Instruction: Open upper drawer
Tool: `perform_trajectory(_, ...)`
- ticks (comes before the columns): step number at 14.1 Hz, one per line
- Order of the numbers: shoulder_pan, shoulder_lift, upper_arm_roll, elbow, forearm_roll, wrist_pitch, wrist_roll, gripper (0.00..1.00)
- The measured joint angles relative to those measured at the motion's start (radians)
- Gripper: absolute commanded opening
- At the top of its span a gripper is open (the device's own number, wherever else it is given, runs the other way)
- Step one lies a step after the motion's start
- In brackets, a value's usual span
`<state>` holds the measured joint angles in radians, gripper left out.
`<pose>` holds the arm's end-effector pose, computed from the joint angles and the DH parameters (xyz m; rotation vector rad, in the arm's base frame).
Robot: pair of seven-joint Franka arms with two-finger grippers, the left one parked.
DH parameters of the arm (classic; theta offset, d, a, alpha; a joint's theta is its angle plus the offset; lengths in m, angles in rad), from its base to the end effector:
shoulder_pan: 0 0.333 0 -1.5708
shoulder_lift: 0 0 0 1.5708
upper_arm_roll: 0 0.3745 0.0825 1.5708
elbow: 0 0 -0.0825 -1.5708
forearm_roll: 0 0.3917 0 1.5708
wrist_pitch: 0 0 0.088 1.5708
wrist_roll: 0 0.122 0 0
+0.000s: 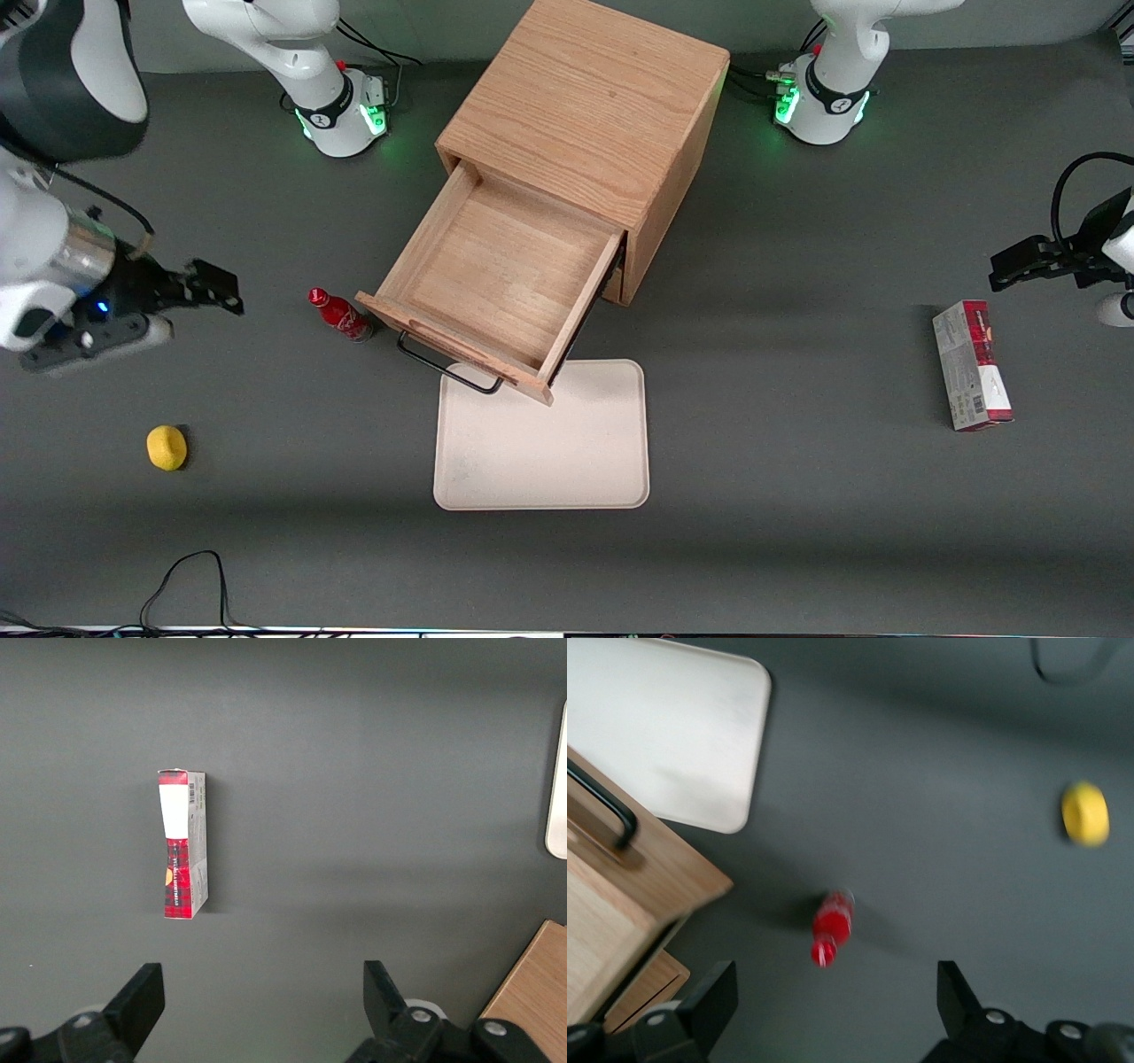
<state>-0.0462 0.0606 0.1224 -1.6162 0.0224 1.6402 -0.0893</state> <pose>0.5849 0.0450 0.6176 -3.1008 -0.2540 0.0559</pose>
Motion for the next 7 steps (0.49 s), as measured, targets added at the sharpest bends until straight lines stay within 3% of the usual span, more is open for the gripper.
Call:
perform_trajectory(4, 0.0, -0.213, -0.059, -0.201, 0.0, -0.011, 0.038, 1.0)
perform_trajectory(7, 0.0, -0.23, -0.064, -0.206, -0.007, -0.013, 0.04, 1.0)
